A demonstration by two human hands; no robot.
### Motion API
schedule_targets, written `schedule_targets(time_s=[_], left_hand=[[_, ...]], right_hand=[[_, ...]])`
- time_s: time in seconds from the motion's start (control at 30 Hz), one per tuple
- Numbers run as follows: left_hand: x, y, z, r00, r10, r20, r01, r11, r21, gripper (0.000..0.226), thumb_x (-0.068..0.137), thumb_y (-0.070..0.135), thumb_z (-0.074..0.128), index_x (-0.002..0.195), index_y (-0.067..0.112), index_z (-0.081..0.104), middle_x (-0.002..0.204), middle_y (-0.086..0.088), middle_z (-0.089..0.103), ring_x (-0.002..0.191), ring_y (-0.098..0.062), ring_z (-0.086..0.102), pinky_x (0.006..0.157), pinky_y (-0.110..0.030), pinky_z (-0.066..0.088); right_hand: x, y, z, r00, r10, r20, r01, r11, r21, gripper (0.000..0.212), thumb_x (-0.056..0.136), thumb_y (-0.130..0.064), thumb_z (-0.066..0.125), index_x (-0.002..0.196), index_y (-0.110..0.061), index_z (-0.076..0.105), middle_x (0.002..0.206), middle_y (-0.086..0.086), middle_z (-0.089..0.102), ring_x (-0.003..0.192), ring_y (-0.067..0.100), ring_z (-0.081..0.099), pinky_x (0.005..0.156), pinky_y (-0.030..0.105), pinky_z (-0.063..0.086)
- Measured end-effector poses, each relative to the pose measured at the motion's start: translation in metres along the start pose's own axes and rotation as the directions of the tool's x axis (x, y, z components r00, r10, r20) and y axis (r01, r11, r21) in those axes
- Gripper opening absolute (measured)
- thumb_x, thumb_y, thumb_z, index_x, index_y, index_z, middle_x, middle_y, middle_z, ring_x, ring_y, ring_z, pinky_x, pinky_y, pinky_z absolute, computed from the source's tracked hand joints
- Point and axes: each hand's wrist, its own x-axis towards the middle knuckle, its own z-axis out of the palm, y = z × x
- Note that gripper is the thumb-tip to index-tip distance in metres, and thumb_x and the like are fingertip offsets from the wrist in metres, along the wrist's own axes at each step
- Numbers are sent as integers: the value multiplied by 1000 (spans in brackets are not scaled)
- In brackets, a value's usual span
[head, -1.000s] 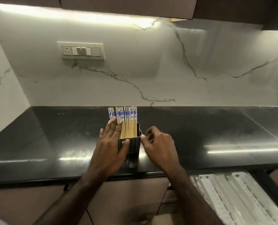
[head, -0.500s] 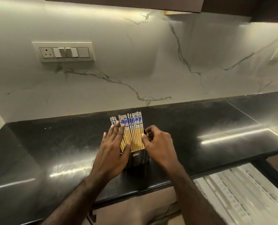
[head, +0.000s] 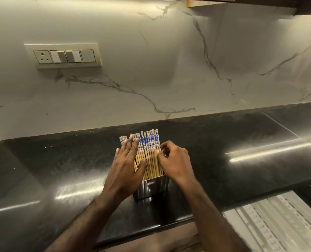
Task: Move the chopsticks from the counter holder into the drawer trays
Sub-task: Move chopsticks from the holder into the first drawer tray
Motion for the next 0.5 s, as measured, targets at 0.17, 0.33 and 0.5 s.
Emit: schedule_targets(time_s=[0.17,0.33,0.5], left_hand=[[19,-6,7,999,-40,-27,40,999,5,69,95,28,52,153,17,16,162,-1,9,147,-10,1,120,-36,4],[33,-10,17,997,-64,-35,64,998,12,69,95,23,54,153,14,17,161,-3,10,147,-12,3,119,-31,3],[48,-6,33,998,-55,-34,56,998,10,69,95,20,53,153,12,15,162,-5,9,142,-6,-3,116,-24,1]], right_hand=[[28,9,11,1000,-22,3,22,1000,10,29,96,-28,60,124,-19,59,110,-4,67,91,2,61,81,18,53],[58,24,23,1000,19,7,-19,999,39,34,94,-29,62,127,-20,57,116,-3,63,96,4,57,84,22,51],[85,33,34,989,103,106,-112,990,83,53,92,-30,66,139,-17,47,129,1,60,114,13,60,94,29,51]])
